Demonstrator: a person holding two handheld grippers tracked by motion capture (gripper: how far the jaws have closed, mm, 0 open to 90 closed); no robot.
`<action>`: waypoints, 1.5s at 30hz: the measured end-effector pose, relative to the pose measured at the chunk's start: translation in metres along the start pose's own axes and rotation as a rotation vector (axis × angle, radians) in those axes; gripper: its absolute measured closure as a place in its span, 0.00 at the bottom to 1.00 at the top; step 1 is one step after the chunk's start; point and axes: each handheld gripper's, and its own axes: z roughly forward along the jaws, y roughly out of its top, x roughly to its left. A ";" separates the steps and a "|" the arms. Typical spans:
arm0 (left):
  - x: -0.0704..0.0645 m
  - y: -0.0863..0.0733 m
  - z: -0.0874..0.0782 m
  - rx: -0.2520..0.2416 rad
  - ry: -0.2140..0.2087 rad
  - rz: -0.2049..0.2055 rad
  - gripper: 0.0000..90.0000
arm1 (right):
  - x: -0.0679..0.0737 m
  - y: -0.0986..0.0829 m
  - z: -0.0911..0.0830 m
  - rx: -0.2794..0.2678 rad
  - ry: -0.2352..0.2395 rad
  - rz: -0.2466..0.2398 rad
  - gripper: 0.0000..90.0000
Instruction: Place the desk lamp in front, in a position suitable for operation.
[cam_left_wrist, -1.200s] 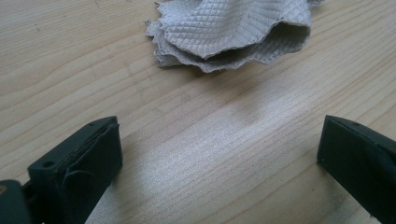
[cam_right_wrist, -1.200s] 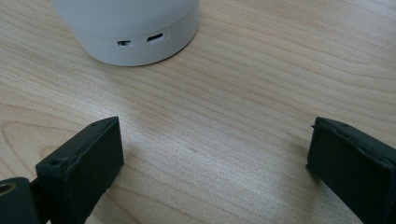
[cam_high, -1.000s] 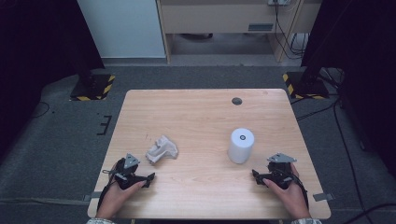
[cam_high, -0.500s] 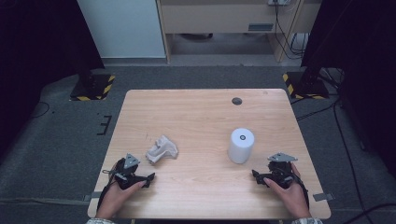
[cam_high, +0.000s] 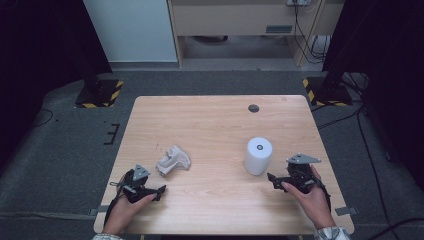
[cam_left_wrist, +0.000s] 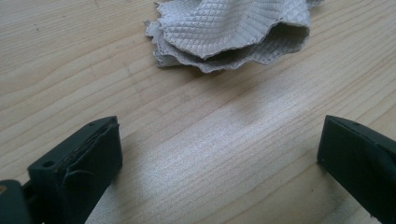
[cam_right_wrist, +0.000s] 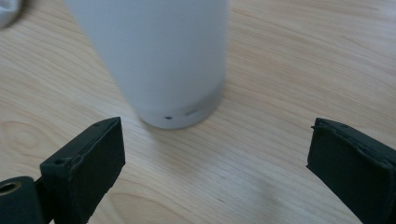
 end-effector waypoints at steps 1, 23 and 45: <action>0.000 0.000 0.000 0.000 0.000 0.000 0.00 | 0.000 0.000 0.000 0.000 0.000 0.000 0.05; 0.000 0.000 0.000 0.002 -0.004 0.002 0.00 | 0.032 0.056 0.006 -0.037 0.084 -0.123 0.03; 0.000 0.000 0.000 0.001 -0.004 0.003 0.00 | 0.030 0.069 0.032 -0.044 0.071 -0.081 0.04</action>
